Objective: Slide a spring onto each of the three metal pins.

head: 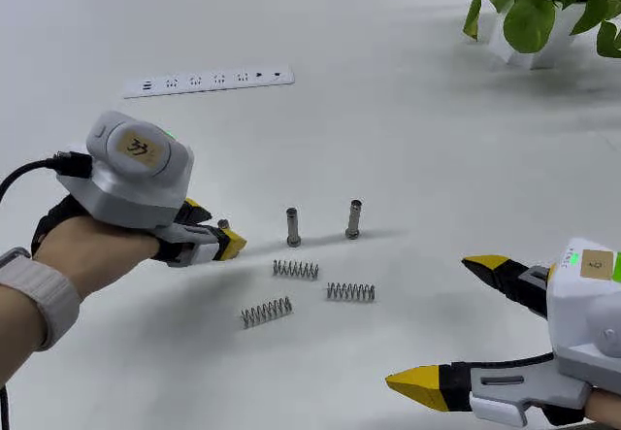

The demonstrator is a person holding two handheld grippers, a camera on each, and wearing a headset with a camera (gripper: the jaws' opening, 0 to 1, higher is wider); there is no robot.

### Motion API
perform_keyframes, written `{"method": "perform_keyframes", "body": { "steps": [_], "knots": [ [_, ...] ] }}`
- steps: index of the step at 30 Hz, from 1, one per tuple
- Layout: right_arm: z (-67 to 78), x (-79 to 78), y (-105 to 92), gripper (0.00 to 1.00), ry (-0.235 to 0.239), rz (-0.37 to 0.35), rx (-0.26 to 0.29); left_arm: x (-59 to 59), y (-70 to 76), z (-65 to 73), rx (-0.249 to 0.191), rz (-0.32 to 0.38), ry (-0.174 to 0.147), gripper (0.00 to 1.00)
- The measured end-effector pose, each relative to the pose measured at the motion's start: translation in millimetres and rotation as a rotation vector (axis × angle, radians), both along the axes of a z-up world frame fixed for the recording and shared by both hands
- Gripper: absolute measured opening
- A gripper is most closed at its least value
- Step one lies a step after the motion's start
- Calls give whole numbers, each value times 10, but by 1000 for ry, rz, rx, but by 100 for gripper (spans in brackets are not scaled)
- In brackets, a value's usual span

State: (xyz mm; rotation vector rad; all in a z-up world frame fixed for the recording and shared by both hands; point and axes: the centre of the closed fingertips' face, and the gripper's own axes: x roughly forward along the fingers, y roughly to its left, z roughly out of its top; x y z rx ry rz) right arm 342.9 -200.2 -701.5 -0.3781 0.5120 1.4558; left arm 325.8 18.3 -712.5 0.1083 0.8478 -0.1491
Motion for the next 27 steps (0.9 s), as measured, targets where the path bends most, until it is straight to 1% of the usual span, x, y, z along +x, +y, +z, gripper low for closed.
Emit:
{"method": "perform_keyframes", "body": {
  "steps": [2,3,4,5,8,9,10,11,12,13,15,17,18,20,21,22,25,27],
  "knots": [
    [9,4,6,96,-1,0,1,2,2,14,-21,16,-10,57],
    [22,7,13,96,-1,-1,5,2,7,33,-25,18,-20,61],
    [31,12,18,96,-3,-2,9,6,1,51,-28,17,-29,63],
    [38,16,22,96,-5,-1,10,11,-26,77,-41,12,-39,66],
    [48,24,27,97,-8,1,10,4,-83,88,-65,-7,-48,83],
    [53,29,28,97,-9,0,12,1,-88,91,-57,-20,-58,91],
    [57,37,27,97,-10,-2,12,-16,-97,89,-50,-30,-59,96],
    [60,42,27,98,-12,-2,12,-28,-106,84,-53,-33,-58,100],
    [62,47,26,98,-14,-3,12,-49,-131,85,-68,-46,-55,100],
    [64,56,24,98,-14,-6,12,-66,-154,95,-97,-42,-59,100],
    [68,69,18,98,-17,-8,11,-85,-186,114,-124,-37,-74,100],
    [73,78,13,98,-19,-9,12,-92,-205,150,-124,-49,-99,100],
    [77,84,10,98,-19,-9,13,-98,-235,171,-131,-54,-122,100],
    [80,92,7,98,-22,-8,12,-133,-217,170,-132,-47,-136,100],
    [80,97,4,98,-23,-8,10,-139,-207,178,-136,-50,-148,100],
    [82,101,3,98,-24,-8,10,-146,-211,190,-141,-51,-164,100],
    [93,119,5,98,-27,-7,11,-211,-253,198,-151,-50,-187,100],
    [98,127,9,98,-30,-5,10,-251,-223,208,-155,-56,-207,100]
  ]
}}
